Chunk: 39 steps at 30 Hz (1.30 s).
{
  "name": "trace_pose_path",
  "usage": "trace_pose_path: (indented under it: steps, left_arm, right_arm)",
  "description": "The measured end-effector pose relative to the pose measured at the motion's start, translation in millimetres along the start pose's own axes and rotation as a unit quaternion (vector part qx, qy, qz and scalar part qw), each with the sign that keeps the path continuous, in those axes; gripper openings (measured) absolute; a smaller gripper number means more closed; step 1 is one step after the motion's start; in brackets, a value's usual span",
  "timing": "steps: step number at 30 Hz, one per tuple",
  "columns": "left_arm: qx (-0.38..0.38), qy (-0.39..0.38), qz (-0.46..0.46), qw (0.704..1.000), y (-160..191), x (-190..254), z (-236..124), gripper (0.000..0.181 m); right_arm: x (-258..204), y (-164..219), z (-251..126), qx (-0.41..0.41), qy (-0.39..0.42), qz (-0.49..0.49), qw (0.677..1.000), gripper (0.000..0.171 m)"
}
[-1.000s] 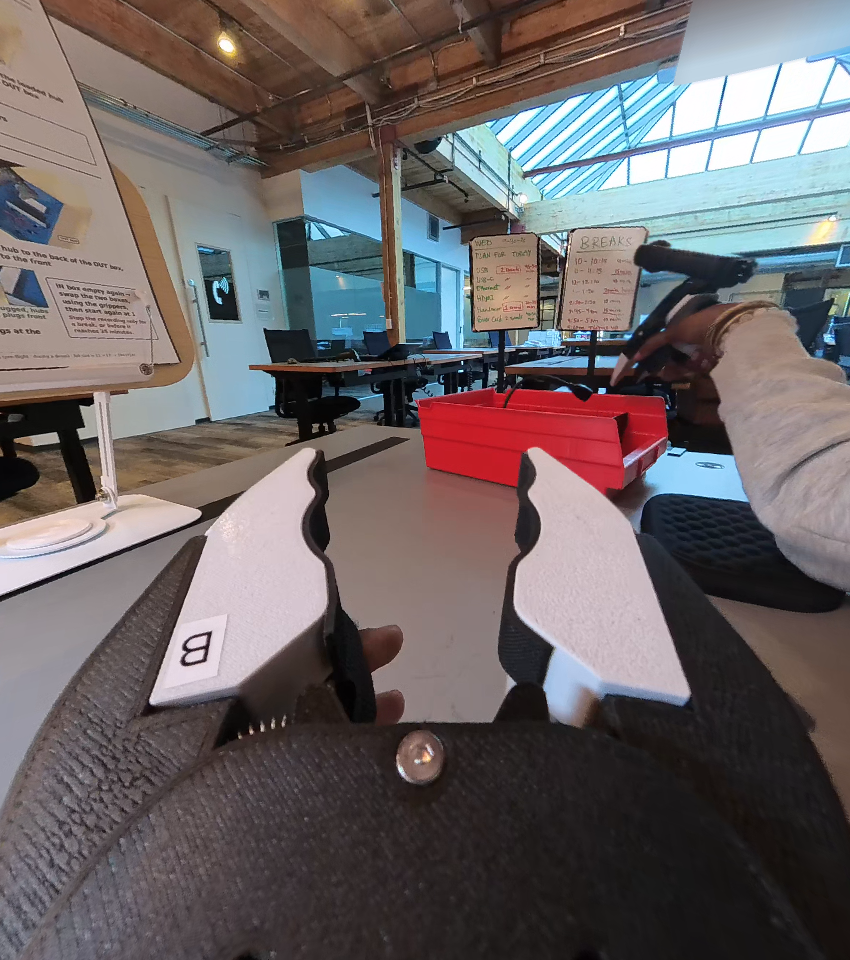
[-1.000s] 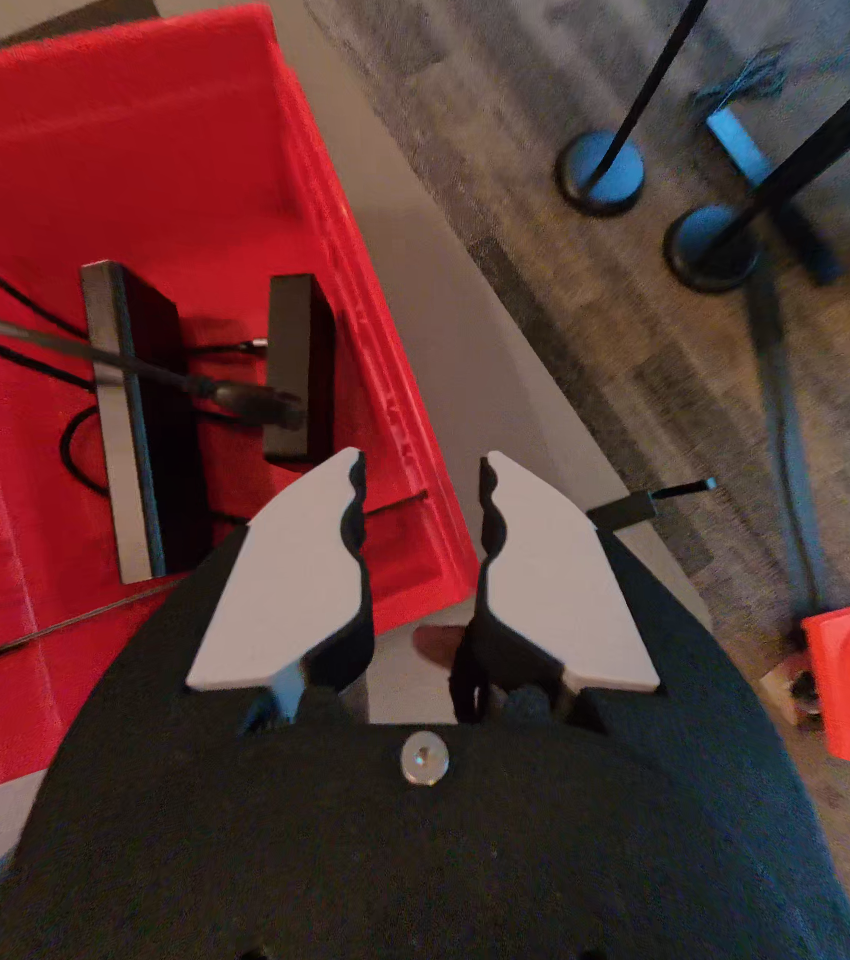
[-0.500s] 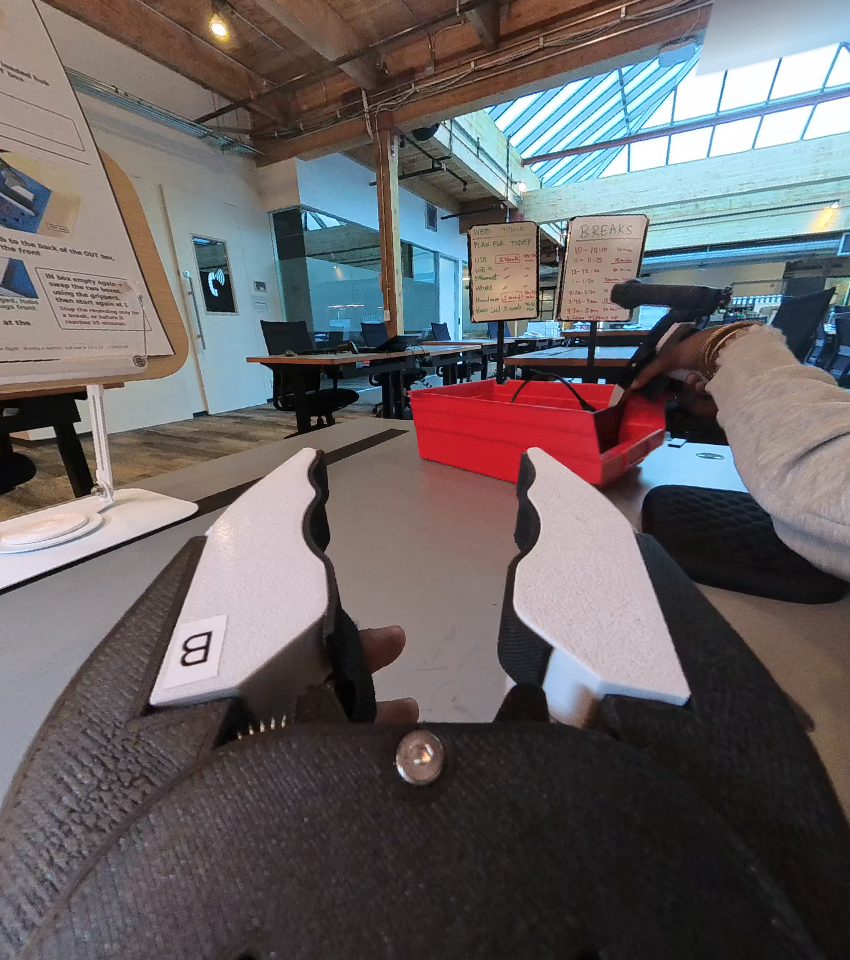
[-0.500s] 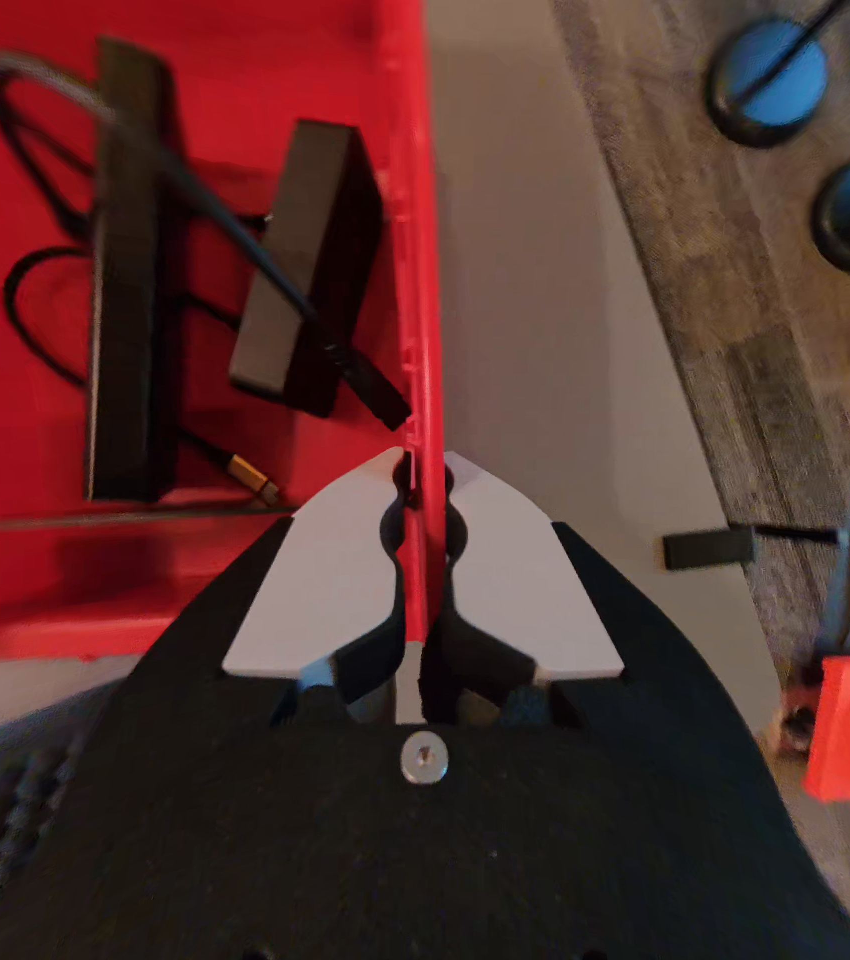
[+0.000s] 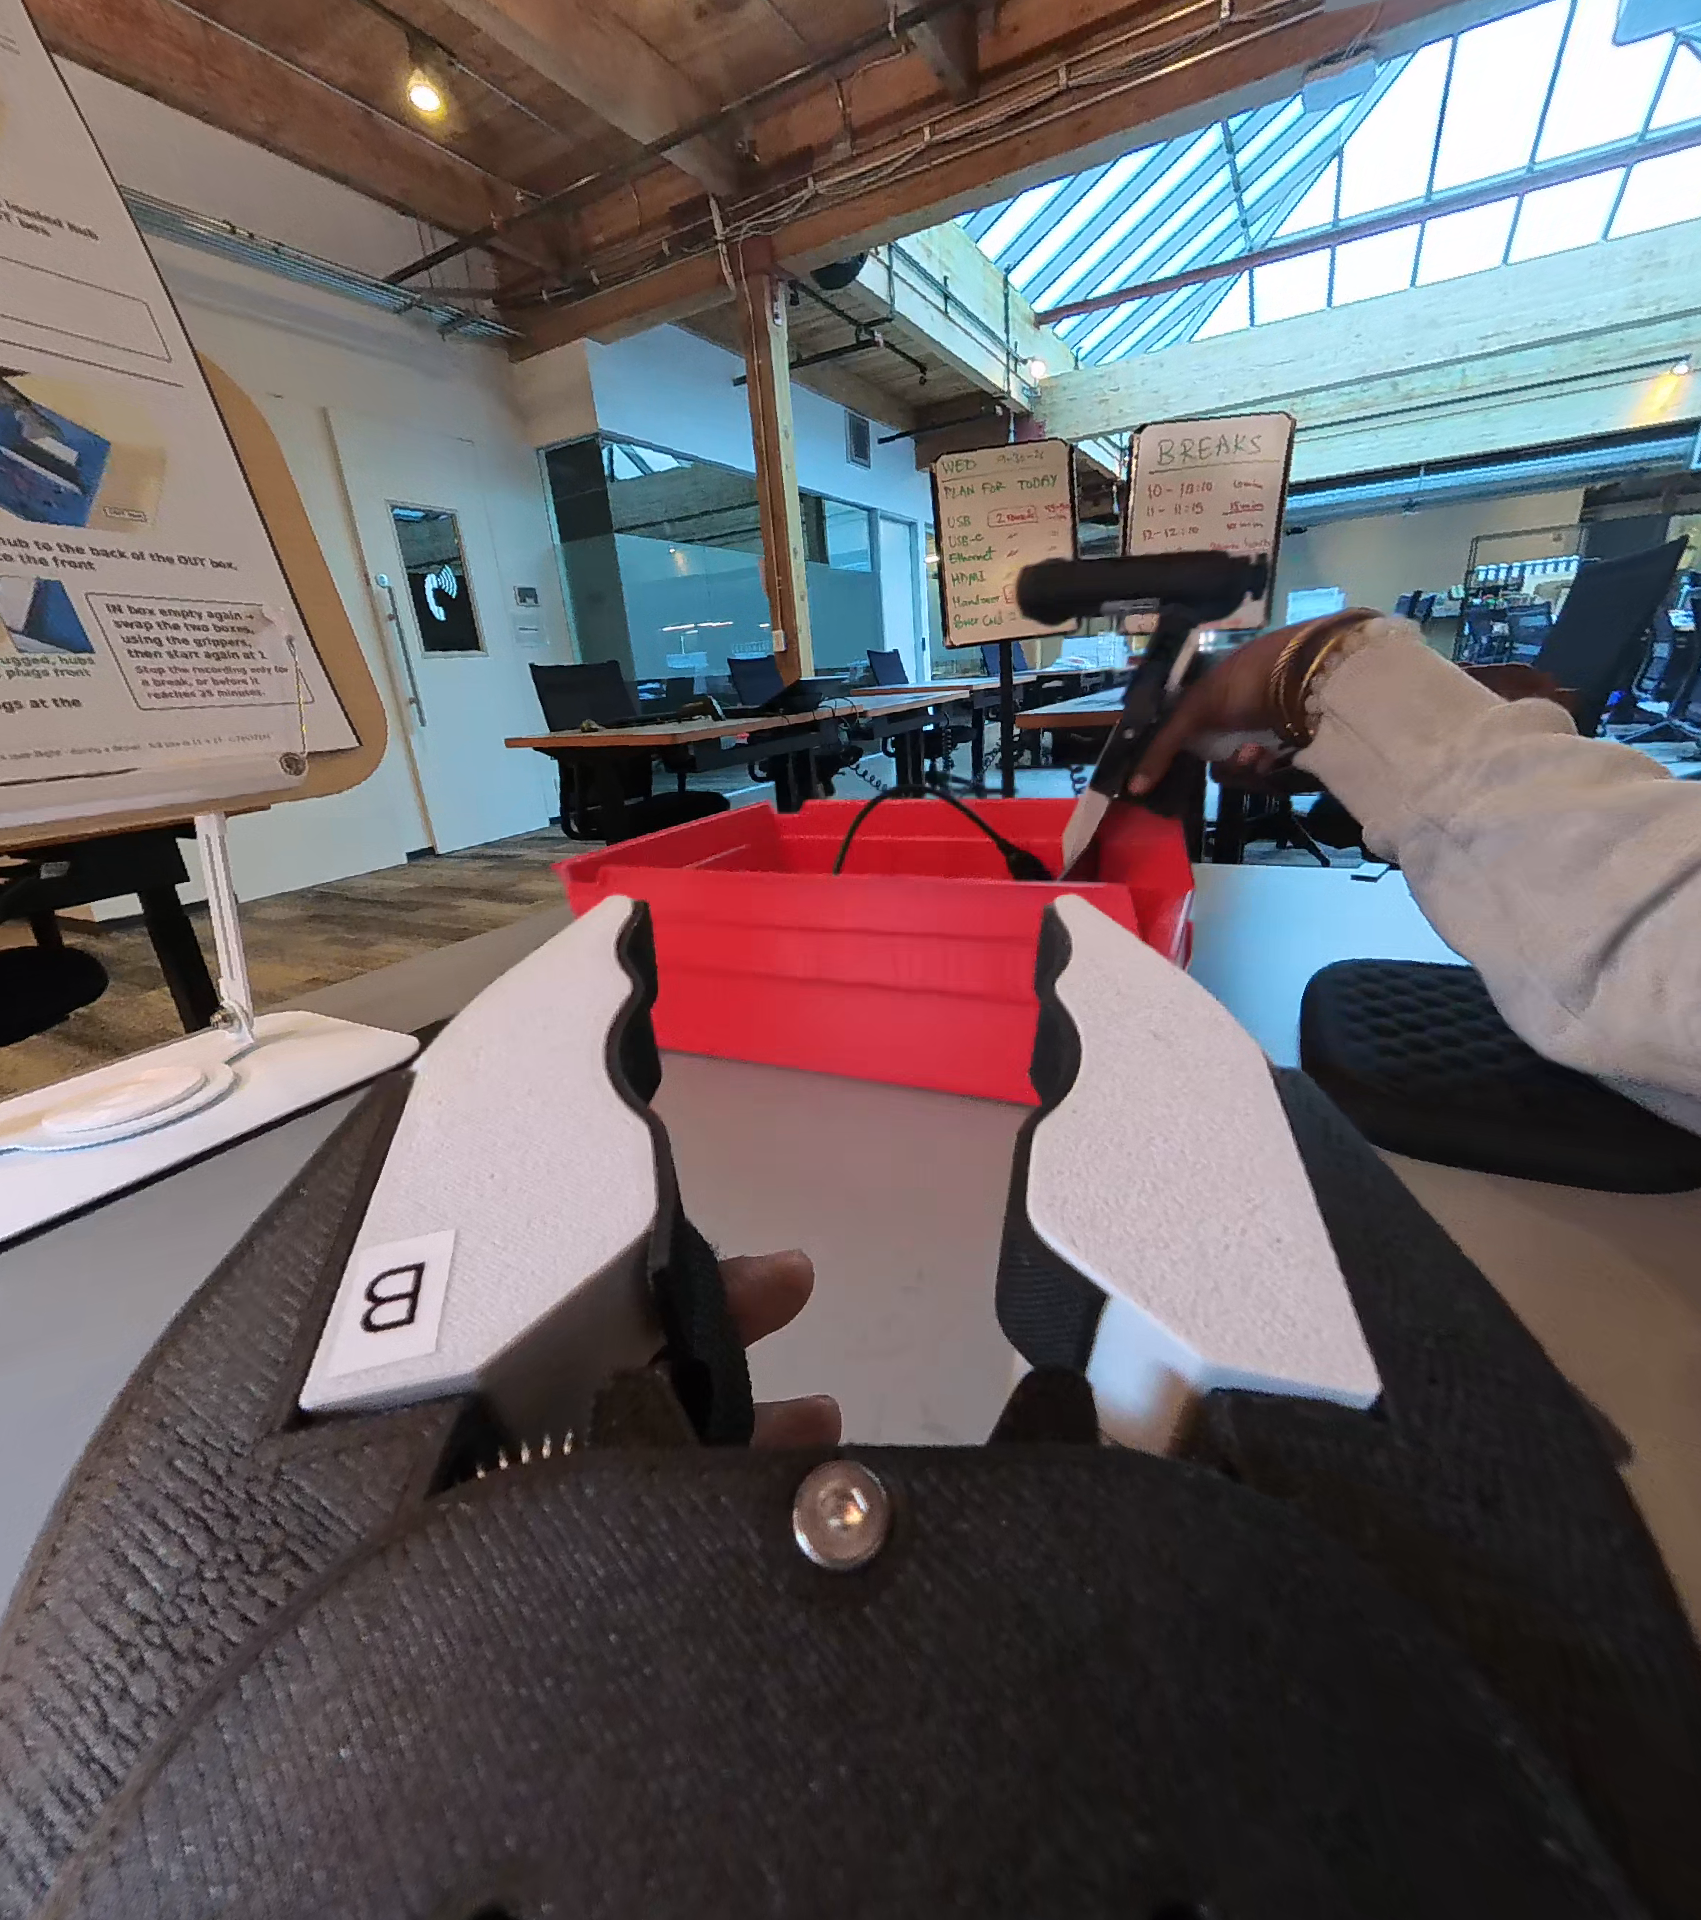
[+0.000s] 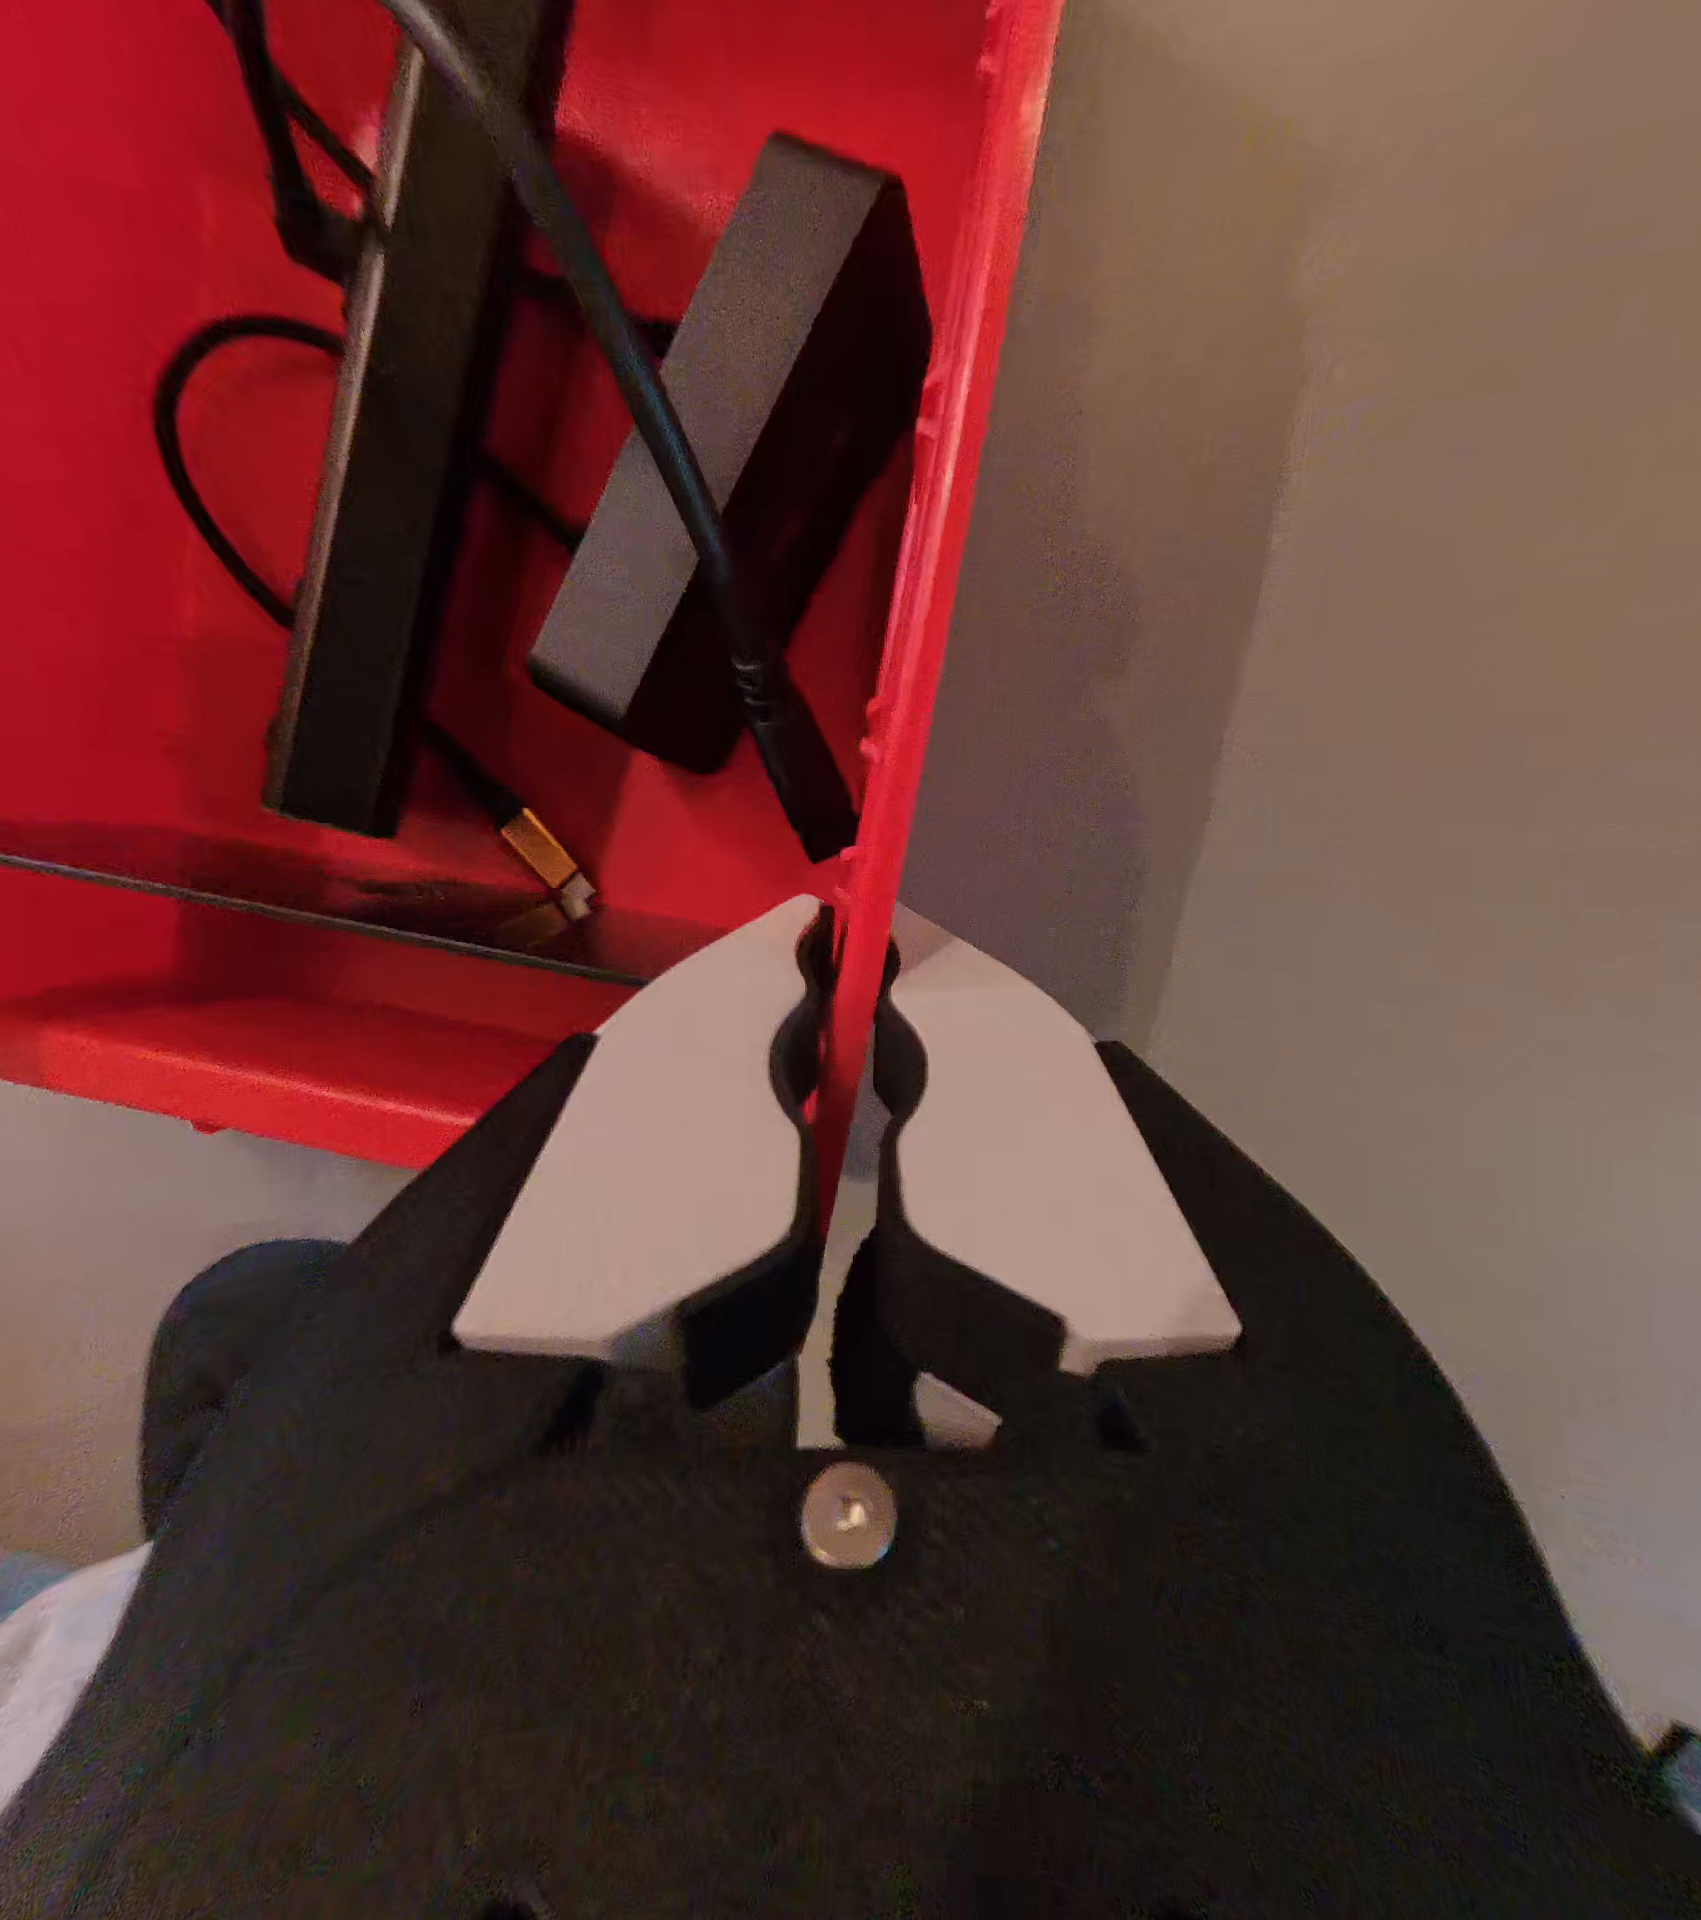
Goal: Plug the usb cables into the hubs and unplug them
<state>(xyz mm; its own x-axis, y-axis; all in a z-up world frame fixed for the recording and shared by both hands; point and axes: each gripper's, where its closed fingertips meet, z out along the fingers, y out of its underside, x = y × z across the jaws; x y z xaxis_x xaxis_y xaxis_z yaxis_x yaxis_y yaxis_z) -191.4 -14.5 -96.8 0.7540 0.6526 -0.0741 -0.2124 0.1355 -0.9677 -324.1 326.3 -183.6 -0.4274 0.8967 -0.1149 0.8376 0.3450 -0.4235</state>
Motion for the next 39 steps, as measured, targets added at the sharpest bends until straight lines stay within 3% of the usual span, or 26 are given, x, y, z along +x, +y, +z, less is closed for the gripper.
trace_pose_path:
  steps: [1, 6, 12, 14, 17, 21, 23, 28, 31, 33, 35, 36, 37, 39]
  left_arm:
    - [0.004, -0.001, 0.001, 1.000, -2, 0, 0, 0.070]
    - [0.037, -0.019, 0.021, 0.999, -30, -5, -5, 0.069]
    - [0.084, -0.065, 0.030, 0.994, -102, -17, -40, 0.068]
    - [0.086, -0.096, 0.041, 0.991, -124, -26, -64, 0.067]
    - [0.071, -0.159, 0.060, 0.983, -152, -49, -113, 0.066]
    - [-0.007, -0.285, 0.092, 0.954, -169, -98, -203, 0.064]
    - [-0.084, -0.357, 0.096, 0.926, -159, -130, -252, 0.064]
    - [-0.203, -0.453, 0.036, 0.867, -116, -170, -352, 0.069]
    - [-0.240, -0.495, -0.011, 0.835, -84, -186, -394, 0.070]
    - [-0.246, -0.509, -0.032, 0.824, -63, -195, -408, 0.070]
    - [-0.275, -0.497, -0.049, 0.822, -40, -196, -411, 0.053]
    - [-0.313, -0.480, -0.062, 0.817, -27, -191, -413, 0.019]
    - [-0.347, -0.484, -0.072, 0.800, -21, -187, -419, 0.005]
    - [-0.392, -0.461, -0.108, 0.789, -21, -170, -419, 0.013]
  right_arm:
    - [-12, -5, 4, -0.010, 0.009, -0.006, 1.000, 0.005]
    - [-84, -41, 34, -0.048, -0.014, -0.091, 0.995, 0.008]
    - [-178, -73, 61, -0.030, -0.063, -0.156, 0.985, 0.019]
    - [-206, -80, 68, -0.014, -0.076, -0.160, 0.984, 0.023]
    - [-255, -90, 80, 0.030, -0.114, -0.126, 0.985, 0.048]
    - [-315, -95, 86, 0.099, -0.157, -0.100, 0.978, 0.066]
    - [-341, -97, 84, 0.115, -0.195, -0.102, 0.969, 0.072]
    - [-384, -114, 60, 0.202, -0.333, -0.046, 0.920, 0.063]
    - [-376, -141, 24, 0.343, -0.312, -0.011, 0.886, 0.062]
    - [-388, -145, -15, 0.465, -0.297, -0.038, 0.833, 0.061]
    - [-419, -130, -45, 0.543, -0.296, -0.080, 0.781, 0.061]
    - [-441, -118, -52, 0.561, -0.302, -0.107, 0.763, 0.062]
    - [-465, -104, -54, 0.566, -0.309, -0.140, 0.752, 0.062]
    - [-513, -72, -45, 0.541, -0.330, -0.211, 0.744, 0.062]
